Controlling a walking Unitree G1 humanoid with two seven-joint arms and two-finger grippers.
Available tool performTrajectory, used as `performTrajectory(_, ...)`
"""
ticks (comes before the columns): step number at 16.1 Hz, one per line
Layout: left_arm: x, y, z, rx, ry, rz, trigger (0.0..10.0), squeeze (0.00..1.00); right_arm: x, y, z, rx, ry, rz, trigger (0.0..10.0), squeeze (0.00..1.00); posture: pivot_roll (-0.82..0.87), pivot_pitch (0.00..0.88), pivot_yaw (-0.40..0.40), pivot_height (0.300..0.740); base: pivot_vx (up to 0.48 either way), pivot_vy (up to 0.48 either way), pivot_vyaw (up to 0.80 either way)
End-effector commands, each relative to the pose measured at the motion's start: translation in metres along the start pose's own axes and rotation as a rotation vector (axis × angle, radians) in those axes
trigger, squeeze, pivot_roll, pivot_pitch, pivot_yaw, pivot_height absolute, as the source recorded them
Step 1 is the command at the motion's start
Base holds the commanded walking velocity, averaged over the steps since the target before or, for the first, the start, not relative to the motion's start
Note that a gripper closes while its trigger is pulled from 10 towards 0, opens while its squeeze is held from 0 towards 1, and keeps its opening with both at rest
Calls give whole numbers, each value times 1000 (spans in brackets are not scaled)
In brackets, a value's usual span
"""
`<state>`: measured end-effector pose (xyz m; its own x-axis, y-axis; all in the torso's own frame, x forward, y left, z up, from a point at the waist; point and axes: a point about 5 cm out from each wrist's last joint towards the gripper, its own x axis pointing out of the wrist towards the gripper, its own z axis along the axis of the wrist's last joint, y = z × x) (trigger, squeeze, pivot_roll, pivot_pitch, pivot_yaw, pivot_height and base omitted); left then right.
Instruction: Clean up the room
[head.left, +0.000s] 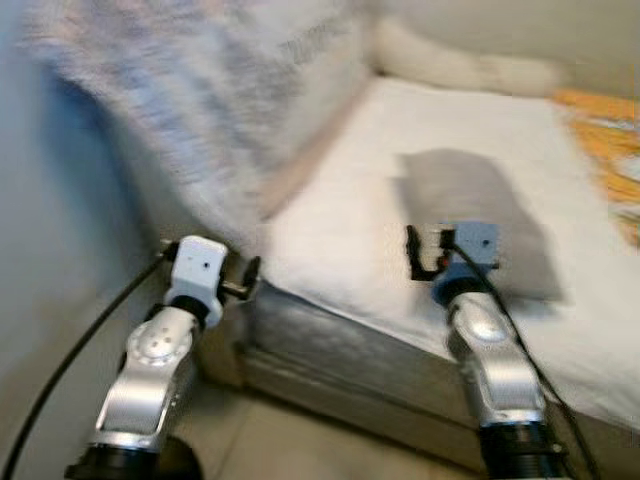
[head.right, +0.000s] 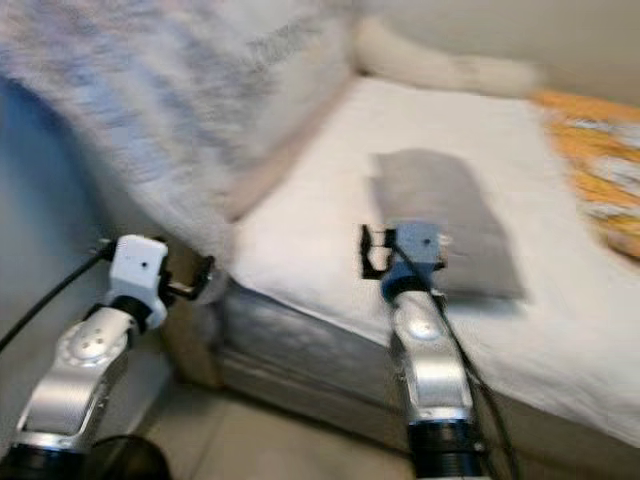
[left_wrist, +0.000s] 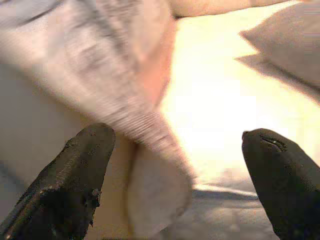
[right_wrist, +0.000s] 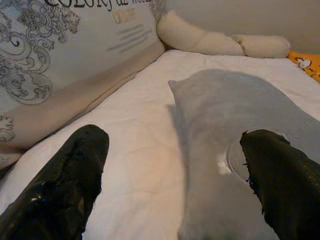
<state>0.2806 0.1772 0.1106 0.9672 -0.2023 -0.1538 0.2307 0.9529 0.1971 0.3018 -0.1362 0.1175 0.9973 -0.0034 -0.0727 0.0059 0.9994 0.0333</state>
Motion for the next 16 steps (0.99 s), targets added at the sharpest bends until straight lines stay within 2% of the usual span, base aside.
performTrajectory(1,0,-3,4,-4,-13,-26,10000,4,1,-5,2,-5,-15,-28,10000,1000,98,0,9,740,0,0,-800)
performTrajectory(5,1,-5,5,-10,-16,-43,10000,0,2,-8,2,20,-11,-52,10000,1000,98,0,10,740,0,0,-800)
performTrajectory(7,1,-1,3,-19,-1,-6,10000,0,2,-8,2,25,-8,-56,10000,1000,96,0,10,740,0,0,-800)
performTrajectory(10,2,2,6,-6,-30,3,10000,0,2,-6,2,24,-1,-35,10000,1000,93,0,10,740,0,0,-800)
performTrajectory(11,2,2,7,-11,-39,0,10000,0,2,-5,2,20,1,-33,10000,1000,93,0,10,740,0,0,0)
performTrajectory(12,3,1,9,-17,-48,-4,10000,0,2,-4,1,14,8,-23,10000,788,90,0,9,740,244,0,0)
performTrajectory(13,3,1,9,-17,-49,-4,10000,0,2,-4,1,-4,8,-28,10000,0,89,0,9,740,307,0,0)
performTrajectory(16,6,6,7,-6,-24,39,10000,4,5,-5,0,-85,13,-22,10000,0,86,0,9,740,341,0,0)
